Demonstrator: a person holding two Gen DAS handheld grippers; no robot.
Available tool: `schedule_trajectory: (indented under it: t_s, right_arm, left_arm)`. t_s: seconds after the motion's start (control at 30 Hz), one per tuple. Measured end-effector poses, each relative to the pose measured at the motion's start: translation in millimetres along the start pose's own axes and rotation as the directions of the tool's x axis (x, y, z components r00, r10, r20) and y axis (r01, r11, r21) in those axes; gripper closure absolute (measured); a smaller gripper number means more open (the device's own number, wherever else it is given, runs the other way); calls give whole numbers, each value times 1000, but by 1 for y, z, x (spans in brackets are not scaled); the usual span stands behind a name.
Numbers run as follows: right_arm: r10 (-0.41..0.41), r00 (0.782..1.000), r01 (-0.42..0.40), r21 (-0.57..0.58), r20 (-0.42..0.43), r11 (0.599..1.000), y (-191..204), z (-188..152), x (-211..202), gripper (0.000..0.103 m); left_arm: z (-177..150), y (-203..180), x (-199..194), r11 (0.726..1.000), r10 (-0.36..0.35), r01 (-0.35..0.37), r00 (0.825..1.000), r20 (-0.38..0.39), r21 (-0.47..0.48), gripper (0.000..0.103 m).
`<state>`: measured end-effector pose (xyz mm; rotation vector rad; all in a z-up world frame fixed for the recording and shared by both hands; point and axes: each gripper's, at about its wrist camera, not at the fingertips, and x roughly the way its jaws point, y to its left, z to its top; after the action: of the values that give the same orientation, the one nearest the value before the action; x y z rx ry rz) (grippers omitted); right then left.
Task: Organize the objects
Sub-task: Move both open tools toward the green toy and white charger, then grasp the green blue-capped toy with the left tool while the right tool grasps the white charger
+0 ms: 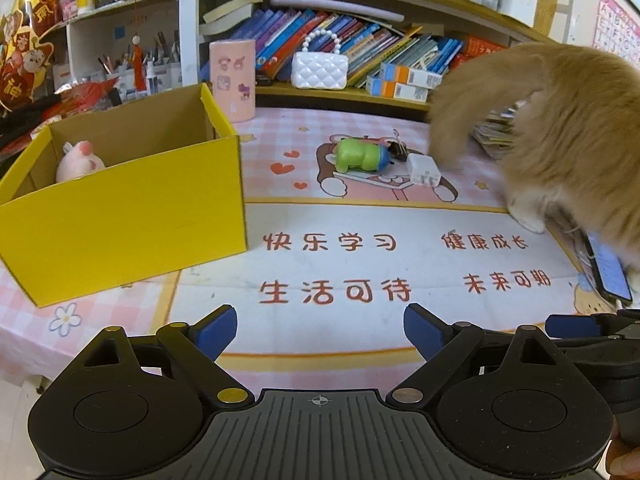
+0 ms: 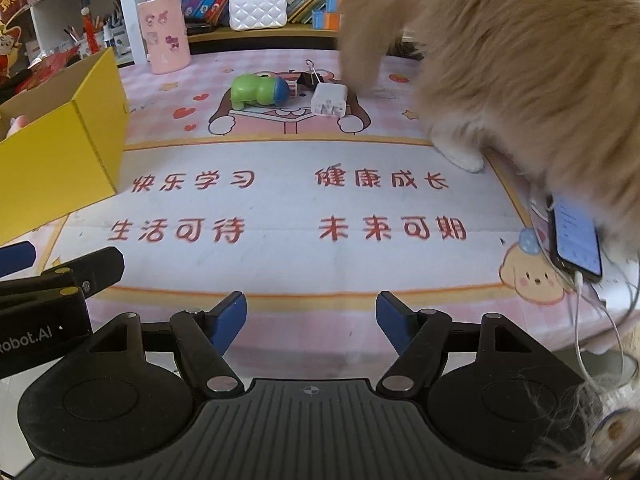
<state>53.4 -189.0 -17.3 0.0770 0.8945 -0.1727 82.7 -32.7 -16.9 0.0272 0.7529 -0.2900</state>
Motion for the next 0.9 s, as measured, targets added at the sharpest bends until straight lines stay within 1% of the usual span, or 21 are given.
schedule_trajectory:
  t_s: [0.2, 0.37, 0.43, 0.53, 0.63, 0.7, 0.8, 0.9]
  right_arm:
    - [22, 1000, -22, -18, -9, 1000, -19, 27, 28, 33]
    - [32, 999, -31, -61, 11, 998, -32, 49, 51, 33]
    - [41, 999, -40, -69, 21, 997, -36, 60, 61, 33]
    - [50, 997, -46, -69, 56, 997, -43, 81, 78, 33]
    - [41, 994, -35, -66, 98, 997, -52, 106, 98, 33]
    - [42, 992, -33, -76, 117, 997, -56, 122, 113, 33]
    - [60, 989, -45, -110, 138, 993, -60, 141, 135, 33]
    - [84, 985, -64, -130, 152, 989, -60, 153, 153, 33]
  left_arm:
    - [19, -17, 29, 1000, 26, -26, 1000, -18, -6, 10]
    - [43, -24, 50, 998, 37, -38, 999, -24, -51, 10]
    - [55, -29, 59, 997, 46, -47, 999, -14, -56, 10]
    - [76, -36, 75, 997, 66, -64, 998, 24, -53, 10]
    - [98, -41, 97, 994, 87, -85, 996, 32, -70, 10]
    - [114, -44, 115, 993, 85, -82, 996, 30, -85, 10]
    - [134, -47, 141, 991, 93, -89, 995, 36, -100, 10]
    - [148, -50, 169, 991, 90, -88, 996, 17, -103, 10]
